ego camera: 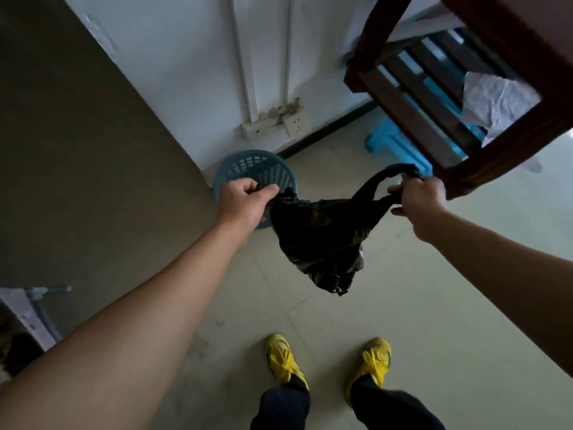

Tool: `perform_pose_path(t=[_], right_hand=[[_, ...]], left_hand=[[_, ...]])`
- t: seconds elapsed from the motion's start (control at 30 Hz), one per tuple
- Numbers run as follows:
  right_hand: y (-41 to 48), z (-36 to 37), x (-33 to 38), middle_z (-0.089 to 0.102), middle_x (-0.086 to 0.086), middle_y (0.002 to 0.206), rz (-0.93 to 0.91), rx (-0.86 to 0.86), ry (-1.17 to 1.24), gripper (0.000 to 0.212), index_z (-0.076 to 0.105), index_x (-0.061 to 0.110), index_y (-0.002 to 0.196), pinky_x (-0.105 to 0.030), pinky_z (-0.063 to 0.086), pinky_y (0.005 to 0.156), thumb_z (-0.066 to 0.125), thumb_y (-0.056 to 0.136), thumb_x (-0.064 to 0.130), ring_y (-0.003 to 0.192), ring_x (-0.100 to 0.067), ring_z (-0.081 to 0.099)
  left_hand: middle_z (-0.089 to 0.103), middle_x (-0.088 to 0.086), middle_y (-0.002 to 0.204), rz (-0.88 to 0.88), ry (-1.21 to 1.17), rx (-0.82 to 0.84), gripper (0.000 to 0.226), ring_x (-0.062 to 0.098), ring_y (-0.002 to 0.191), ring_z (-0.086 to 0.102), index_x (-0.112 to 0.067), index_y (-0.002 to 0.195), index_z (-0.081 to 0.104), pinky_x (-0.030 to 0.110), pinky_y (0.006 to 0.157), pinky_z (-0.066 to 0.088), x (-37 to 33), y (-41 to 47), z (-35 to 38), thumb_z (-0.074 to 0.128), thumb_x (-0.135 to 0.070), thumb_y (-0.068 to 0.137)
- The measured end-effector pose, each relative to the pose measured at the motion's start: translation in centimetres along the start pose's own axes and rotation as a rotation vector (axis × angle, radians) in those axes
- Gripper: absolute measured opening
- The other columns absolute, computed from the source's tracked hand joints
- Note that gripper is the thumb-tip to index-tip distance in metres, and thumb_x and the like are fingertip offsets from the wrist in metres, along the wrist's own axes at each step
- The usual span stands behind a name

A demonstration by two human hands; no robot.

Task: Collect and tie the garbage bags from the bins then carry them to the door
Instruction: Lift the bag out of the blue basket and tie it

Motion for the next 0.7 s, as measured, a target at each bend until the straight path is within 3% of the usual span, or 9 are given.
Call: perform_pose_path(t=[0.1,0.17,0.27,0.33,0.4,0.47,0.53,0.63,0.7], right_hand=[[2.1,-1.1,-4.4,0.066,-0.004,0.083,0.038,0.012,0.003,0.026,0.062,0.008,0.106,-0.029,0.049,0.051,0.046,0.095,0.025,0.075,-0.024,0.063],[4.0,-1.6,-7.9,0.066,-0.004,0.085,0.048,0.019,0.003,0.025,0.061,0.01,0.105,-0.029,0.049,0.052,0.047,0.093,0.027,0.075,-0.024,0.065],[7.5,-2.8,-12.8,0.064,-0.004,0.083,0.042,0.016,-0.016,0.02,0.063,0.016,0.091,-0.029,0.048,0.053,0.047,0.095,0.028,0.078,-0.026,0.065],[9.5,-3.6,-15.9,0.063,-0.005,0.083,0.06,-0.002,-0.014,0.021,0.063,0.015,0.093,-0.029,0.048,0.052,0.042,0.095,0.02,0.081,-0.027,0.065],[11.7,-3.8,-18.9,0.063,-0.007,0.085,0.071,-0.02,-0.006,0.025,0.062,0.013,0.092,-0.029,0.049,0.053,0.037,0.093,0.014,0.081,-0.027,0.064],[14.2,-3.6,-22.1,0.062,-0.007,0.084,0.072,-0.025,0.022,0.026,0.058,0.014,0.081,-0.03,0.051,0.055,0.036,0.093,0.011,0.079,-0.026,0.062],[16.4,-3.0,-24.6,0.059,-0.005,0.077,0.057,-0.015,0.072,0.026,0.055,0.015,0.073,-0.031,0.051,0.058,0.039,0.093,0.011,0.076,-0.024,0.06],[19.1,-2.0,-28.2,0.06,-0.005,0.079,-0.007,0.034,0.076,0.02,0.062,0.018,0.077,-0.033,0.049,0.066,0.049,0.091,0.019,0.07,-0.02,0.059],[20.3,-1.6,-30.1,0.065,-0.001,0.085,-0.052,0.132,0.082,0.017,0.066,0.023,0.1,-0.03,0.052,0.068,0.053,0.09,0.026,0.072,-0.015,0.063]], left_hand=[[0.061,0.008,0.075,-0.026,0.027,0.069,0.034,0.015,0.069,0.057,0.01,0.069,0.06,0.026,0.068,0.046,3.2,-0.9,3.9,0.073,-0.019,0.081],[0.068,0.001,0.084,-0.068,0.016,0.088,0.026,0.008,0.077,0.062,0.008,0.074,0.068,0.024,0.078,0.048,5.9,-0.9,6.5,0.074,-0.017,0.08],[0.07,0.012,0.072,-0.08,-0.006,0.074,0.024,0.012,0.065,0.062,-0.002,0.063,0.069,0.028,0.076,0.05,9.9,0.2,11.0,0.073,-0.022,0.075],[0.065,0.011,0.068,-0.103,-0.022,0.056,0.034,0.014,0.059,0.056,-0.001,0.068,0.069,0.029,0.071,0.048,12.5,1.2,13.7,0.073,-0.035,0.071],[0.058,0.006,0.071,-0.107,-0.028,0.001,0.047,0.016,0.064,0.051,-0.008,0.075,0.068,0.031,0.071,0.047,15.6,2.5,15.8,0.074,-0.051,0.057],[0.064,0.007,0.08,-0.087,-0.05,-0.025,0.038,0.018,0.076,0.061,-0.007,0.082,0.072,0.038,0.083,0.056,18.8,3.9,18.3,0.076,-0.04,0.062],[0.069,0.009,0.094,-0.047,-0.027,-0.035,0.028,0.021,0.092,0.067,-0.004,0.105,0.071,0.041,0.09,0.056,20.7,4.9,20.5,0.07,-0.013,0.079],[0.061,0.005,0.085,0.071,-0.003,-0.036,0.042,0.018,0.078,0.064,-0.003,0.125,0.06,0.028,0.073,0.059,22.6,6.7,23.4,0.056,0.007,0.084],[0.062,0.004,0.086,0.144,-0.041,-0.06,0.043,0.019,0.078,0.065,-0.006,0.123,0.057,0.024,0.065,0.057,23.3,8.3,24.6,0.052,0.009,0.083]])
Point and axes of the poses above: each hand's wrist, its own y-axis towards the middle knuckle, its own z-axis out of the palm, x = y × z, the point moved 4 cm from there along y, towards the middle knuckle
